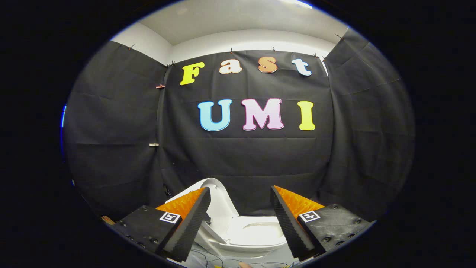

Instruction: Open the toilet lid.

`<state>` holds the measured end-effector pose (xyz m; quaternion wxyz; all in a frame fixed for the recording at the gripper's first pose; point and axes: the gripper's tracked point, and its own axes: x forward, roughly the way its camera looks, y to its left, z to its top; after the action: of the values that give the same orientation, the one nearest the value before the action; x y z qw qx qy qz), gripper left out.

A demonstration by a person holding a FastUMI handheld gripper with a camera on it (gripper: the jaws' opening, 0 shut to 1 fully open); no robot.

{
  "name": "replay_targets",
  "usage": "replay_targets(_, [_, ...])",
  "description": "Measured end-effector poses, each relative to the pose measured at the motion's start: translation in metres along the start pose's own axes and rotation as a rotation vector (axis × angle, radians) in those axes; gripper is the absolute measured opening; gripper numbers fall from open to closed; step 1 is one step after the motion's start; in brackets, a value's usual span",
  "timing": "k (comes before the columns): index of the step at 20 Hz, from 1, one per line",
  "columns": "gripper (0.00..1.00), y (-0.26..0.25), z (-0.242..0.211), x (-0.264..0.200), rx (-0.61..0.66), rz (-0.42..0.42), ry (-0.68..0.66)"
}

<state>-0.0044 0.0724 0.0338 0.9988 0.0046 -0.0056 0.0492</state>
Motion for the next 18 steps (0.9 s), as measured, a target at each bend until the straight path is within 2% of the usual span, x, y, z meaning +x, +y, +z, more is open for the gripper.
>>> replay_targets(6, [1.00,-0.014,0.026,-0.027,0.028,-0.026,-0.070])
replay_targets(12, [0.99,-0.034,0.019,-0.030,0.000,-0.092,-0.043])
replay_targets(18, [0.99,-0.036,0.005,-0.022,-0.051,-0.102,0.010])
